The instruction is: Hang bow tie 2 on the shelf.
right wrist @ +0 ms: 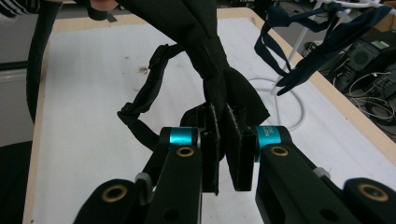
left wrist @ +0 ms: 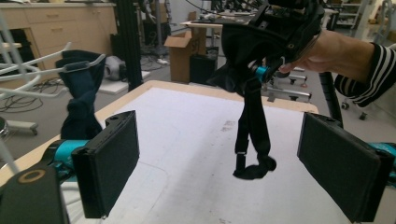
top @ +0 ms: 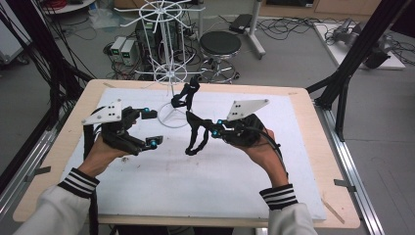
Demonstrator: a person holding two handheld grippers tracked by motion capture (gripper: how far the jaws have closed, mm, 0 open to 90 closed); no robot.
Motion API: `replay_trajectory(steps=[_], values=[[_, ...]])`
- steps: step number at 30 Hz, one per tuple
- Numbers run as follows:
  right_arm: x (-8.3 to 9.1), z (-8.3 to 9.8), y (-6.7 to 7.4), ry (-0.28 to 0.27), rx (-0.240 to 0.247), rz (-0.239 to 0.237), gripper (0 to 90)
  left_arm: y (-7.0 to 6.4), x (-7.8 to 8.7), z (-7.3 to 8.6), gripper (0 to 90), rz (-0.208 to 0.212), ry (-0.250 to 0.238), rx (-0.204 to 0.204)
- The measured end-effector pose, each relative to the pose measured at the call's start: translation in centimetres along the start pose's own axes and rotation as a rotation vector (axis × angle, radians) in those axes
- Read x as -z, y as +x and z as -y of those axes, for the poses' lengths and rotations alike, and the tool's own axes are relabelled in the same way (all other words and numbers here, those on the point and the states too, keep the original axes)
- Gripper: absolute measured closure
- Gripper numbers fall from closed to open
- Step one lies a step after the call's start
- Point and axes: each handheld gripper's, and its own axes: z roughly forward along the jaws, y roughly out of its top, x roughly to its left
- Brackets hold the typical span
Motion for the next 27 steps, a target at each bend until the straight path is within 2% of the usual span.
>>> replay_trajectory(steps=[3,6,10,14,18,22,27], values=[[-0.4,0.1,0.2,0.005,0.008,0.005,85.0,-0.2,-0.7,-0.3,13.3,0.024,0.011,-0.009],[-0.9,0.2,0.4,0.004,0.012,0.000,85.0,-0.3,-1.5,-0.4,13.3,0.050,0.021,-0.005],[-1.6,0.2,0.7,0.029,0.035,-0.001,85.0,-0.5,-2.5,-0.7,13.2,0.075,0.020,0.008],[-2.0,0.1,0.9,0.026,0.044,-0.005,85.0,-0.7,-3.5,-1.1,13.2,0.106,0.029,0.019],[-2.5,0.0,1.0,0.038,0.055,-0.012,84.9,-0.5,-4.0,-1.1,13.5,0.114,0.027,0.046],[-2.6,0.0,1.0,0.033,0.051,-0.012,84.9,-0.5,-4.2,-1.0,14.9,0.119,0.036,0.056],[-3.1,-0.1,1.3,0.038,0.070,-0.010,84.9,-0.6,-4.3,-1.1,21.3,0.125,0.042,0.064]])
